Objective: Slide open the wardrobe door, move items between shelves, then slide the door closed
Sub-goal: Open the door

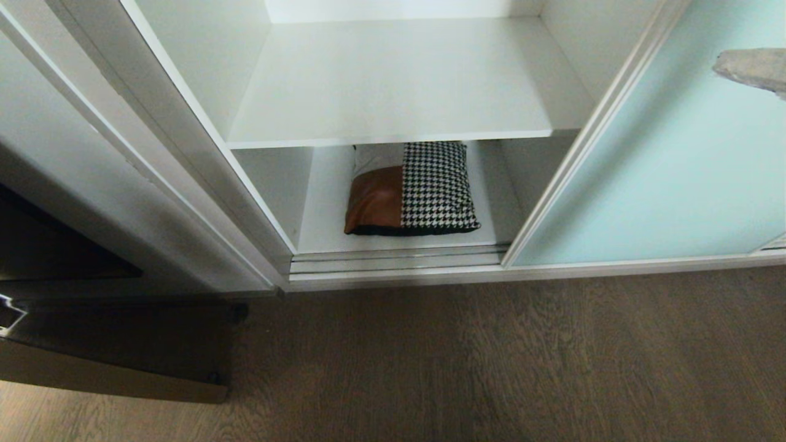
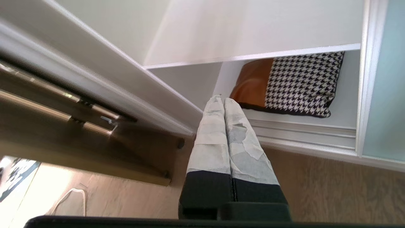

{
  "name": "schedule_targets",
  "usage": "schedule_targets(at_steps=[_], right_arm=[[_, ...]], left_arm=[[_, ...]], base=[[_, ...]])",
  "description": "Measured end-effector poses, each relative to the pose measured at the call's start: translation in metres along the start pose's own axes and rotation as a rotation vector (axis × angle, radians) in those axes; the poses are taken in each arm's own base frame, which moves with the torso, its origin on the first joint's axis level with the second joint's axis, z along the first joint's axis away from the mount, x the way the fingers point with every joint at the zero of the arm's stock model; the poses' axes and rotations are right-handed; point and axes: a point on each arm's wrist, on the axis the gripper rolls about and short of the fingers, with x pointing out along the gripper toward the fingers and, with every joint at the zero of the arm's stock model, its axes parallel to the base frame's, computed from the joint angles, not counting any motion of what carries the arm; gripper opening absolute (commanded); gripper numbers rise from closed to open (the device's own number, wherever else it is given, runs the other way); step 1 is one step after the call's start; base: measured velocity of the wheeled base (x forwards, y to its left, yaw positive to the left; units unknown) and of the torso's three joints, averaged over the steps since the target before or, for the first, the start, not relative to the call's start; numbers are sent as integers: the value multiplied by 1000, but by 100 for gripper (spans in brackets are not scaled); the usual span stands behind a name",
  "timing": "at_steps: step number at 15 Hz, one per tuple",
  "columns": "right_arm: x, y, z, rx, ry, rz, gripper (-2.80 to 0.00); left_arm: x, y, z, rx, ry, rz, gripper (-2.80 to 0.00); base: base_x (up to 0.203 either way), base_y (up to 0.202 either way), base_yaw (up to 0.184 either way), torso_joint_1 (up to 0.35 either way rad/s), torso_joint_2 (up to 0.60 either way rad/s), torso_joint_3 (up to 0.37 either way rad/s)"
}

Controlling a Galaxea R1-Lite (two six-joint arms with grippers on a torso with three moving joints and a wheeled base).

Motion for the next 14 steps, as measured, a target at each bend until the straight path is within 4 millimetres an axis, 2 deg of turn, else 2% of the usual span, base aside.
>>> schedule_targets(at_steps=[3, 6, 14], right_arm=[[34, -12, 0, 14, 1, -63, -280], [59, -21, 3, 12, -32, -130, -280], [99, -30, 13, 87, -84, -170, -280]], left_arm=[[0, 0, 0, 0, 0, 0, -280], [0, 0, 0, 0, 0, 0, -280], [0, 0, 0, 0, 0, 0, -280]], base=[[0, 0, 0, 0, 0, 0], [0, 0, 0, 0, 0, 0], [0, 0, 0, 0, 0, 0]])
